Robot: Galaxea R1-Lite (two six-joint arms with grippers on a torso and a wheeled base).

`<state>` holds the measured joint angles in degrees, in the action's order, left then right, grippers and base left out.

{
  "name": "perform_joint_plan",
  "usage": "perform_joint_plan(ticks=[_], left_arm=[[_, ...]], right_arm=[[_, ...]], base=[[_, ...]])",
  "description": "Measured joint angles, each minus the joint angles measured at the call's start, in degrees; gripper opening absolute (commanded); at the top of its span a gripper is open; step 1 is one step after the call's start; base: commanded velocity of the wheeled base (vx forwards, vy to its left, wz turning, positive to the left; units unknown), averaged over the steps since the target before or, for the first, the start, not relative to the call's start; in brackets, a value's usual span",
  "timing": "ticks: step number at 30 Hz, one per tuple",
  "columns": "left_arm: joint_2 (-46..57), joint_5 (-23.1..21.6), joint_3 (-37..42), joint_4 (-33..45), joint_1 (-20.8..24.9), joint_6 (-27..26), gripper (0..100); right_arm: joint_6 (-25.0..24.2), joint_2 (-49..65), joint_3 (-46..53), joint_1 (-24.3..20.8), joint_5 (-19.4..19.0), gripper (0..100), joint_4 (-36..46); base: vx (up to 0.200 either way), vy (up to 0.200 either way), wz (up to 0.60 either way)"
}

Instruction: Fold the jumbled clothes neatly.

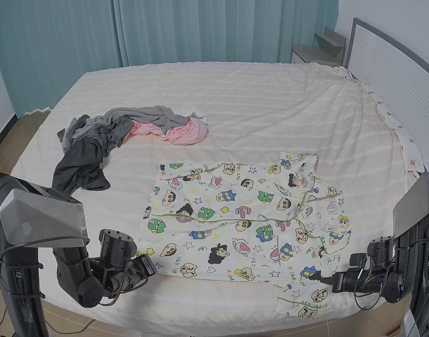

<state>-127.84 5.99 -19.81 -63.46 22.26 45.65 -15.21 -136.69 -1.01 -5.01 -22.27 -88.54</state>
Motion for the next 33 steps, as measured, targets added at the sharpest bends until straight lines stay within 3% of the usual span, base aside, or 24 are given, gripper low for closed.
perform_joint_plan(ticks=[10, 33], left_arm=[[1.9, -0.2, 5.3, 0.1, 0.8, 0.3, 0], [2.5, -0.1, 9.7, -0.3, 2.7, 1.0, 0]], right_arm=[[2.9, 1.4, 0.0, 0.0, 0.1, 0, 7.7], [7.6, 3.5, 0.0, 0.9, 0.1, 0, 16.3]], base=[[0.0, 0.0, 0.0], [0.0, 0.0, 0.0]])
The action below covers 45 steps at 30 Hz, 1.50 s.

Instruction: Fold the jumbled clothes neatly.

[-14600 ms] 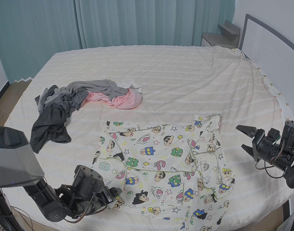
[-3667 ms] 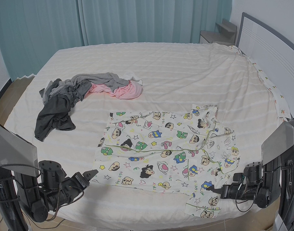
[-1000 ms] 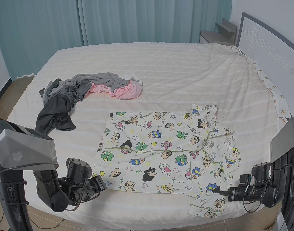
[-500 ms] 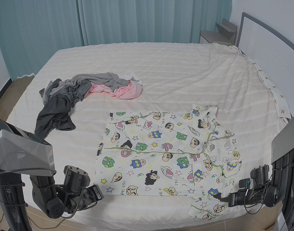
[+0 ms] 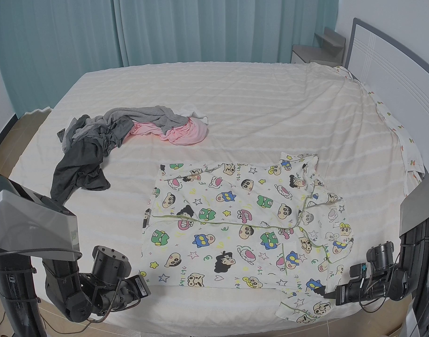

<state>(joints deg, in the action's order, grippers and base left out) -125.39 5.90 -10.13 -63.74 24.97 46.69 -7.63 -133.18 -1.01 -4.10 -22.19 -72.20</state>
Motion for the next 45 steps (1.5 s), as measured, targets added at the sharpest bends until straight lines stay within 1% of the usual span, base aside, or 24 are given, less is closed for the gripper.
perform_joint_plan(ticks=[6, 7, 12, 17, 20, 27, 31, 34, 37, 45], left_arm=[[0.4, 0.1, -0.2, -0.5, -0.4, 0.0, 0], [0.5, 0.2, -0.3, -0.5, -0.4, 0.0, 0], [1.4, 0.3, -0.6, -0.6, -0.6, 0.0, 0], [3.8, 0.2, -0.4, -0.5, -0.8, 0.0, 0], [6.1, 0.1, -0.3, -0.5, -1.4, 0.1, 0], [11.6, -0.1, 0.3, -0.6, -3.2, 0.2, 0], [13.3, -0.1, 0.6, -0.5, -3.4, 0.9, 0], [14.3, -0.4, 0.7, -1.1, -3.5, 2.6, 0], [15.1, -1.4, 0.8, -1.6, -3.5, 4.1, 0], [16.2, -3.0, 1.7, -2.5, -3.5, 6.0, 0]], right_arm=[[0.2, -0.3, 0.0, 0.0, 0.1, 0, -0.5], [0.2, -0.4, 0.0, 0.0, 0.1, 100, -0.3], [0.4, -0.5, 0.0, 0.1, 0.2, 100, -0.2], [0.3, 0.5, 0.0, 1.0, 0.1, 100, -2.4], [0.0, 1.9, 0.0, 3.0, 0.1, 100, -5.4], [-0.2, 5.6, -0.4, 9.6, 0.1, 100, -10.8], [-0.4, 7.0, -3.8, 12.0, 0.1, 100, -11.5], [-1.9, 7.7, -8.6, 12.8, 0.4, 100, -11.2], [-3.9, 8.0, -15.3, 13.1, 1.4, 100, -8.3], [-8.5, 6.4, -37.3, 13.4, 3.1, 100, 8.5]], base=[[0.0, 0.0, 0.0], [0.0, 0.0, 0.0], [0.0, 0.0, 0.0], [0.0, 0.0, 0.0], [0.0, 0.0, 0.0], [0.0, 0.0, 0.0], [0.0, 0.0, 0.0], [0.0, 0.0, 0.0], [0.0, 0.0, 0.0], [0.0, 0.0, 0.0]])
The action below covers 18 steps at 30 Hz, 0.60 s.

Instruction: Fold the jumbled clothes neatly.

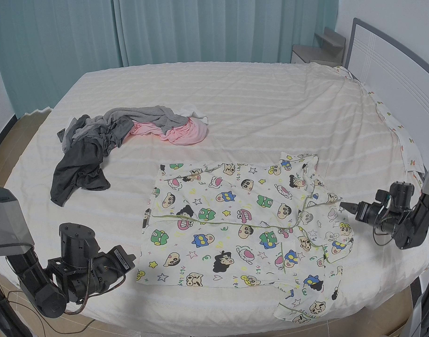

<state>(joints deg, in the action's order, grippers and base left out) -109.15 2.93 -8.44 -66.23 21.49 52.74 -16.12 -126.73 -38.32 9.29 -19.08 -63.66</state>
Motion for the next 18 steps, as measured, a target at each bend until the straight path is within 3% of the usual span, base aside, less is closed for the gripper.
perform_joint_plan(ticks=[9, 18], left_arm=[[0.1, -0.7, 1.3, -2.5, 0.0, 0.8, 0], [-2.3, -0.7, 2.8, -8.1, 0.0, 0.9, 0]], right_arm=[[-2.8, -7.6, -19.3, -0.7, 0.4, 100, 13.3], [-3.6, -14.0, -27.9, -2.4, 0.3, 100, 18.6]], base=[[0.0, 0.0, 0.0], [0.0, 0.0, 0.0]])
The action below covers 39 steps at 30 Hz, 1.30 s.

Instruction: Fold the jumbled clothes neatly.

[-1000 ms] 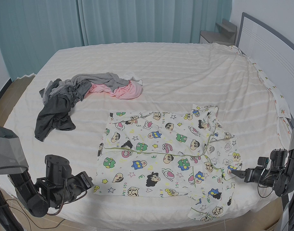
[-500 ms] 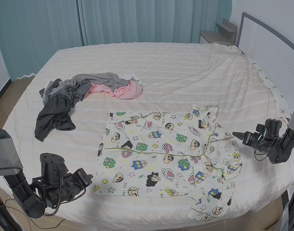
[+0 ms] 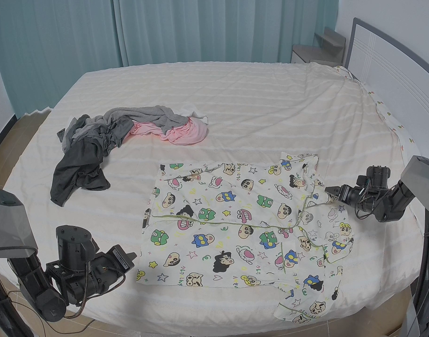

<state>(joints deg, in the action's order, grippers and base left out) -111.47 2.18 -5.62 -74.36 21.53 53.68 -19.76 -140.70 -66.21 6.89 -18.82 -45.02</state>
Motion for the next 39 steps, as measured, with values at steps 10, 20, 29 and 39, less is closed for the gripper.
perform_joint_plan(ticks=[10, 20, 29, 39], left_arm=[[-2.3, 0.1, 1.1, -2.7, 0.0, 0.0, 0], [-2.9, 0.1, 1.3, -2.7, 0.0, 0.0, 0], [-3.0, 0.4, 1.2, -2.7, 0.0, -0.1, 0], [-4.7, 0.2, 2.8, -6.0, -1.2, 3.6, 0]], right_arm=[[-0.2, -1.1, -0.8, -1.3, -0.1, 0, 0.0], [-2.1, -1.2, -4.4, -0.7, 0.9, 0, -0.5], [-2.2, -1.6, -8.5, 0.7, 2.7, 0, 1.8], [-2.5, -0.7, -7.7, 1.6, 2.8, 100, 2.7]], base=[[0.0, 0.0, 0.0], [0.0, 0.0, 0.0], [0.0, 0.0, 0.0], [0.0, 0.0, 0.0]])
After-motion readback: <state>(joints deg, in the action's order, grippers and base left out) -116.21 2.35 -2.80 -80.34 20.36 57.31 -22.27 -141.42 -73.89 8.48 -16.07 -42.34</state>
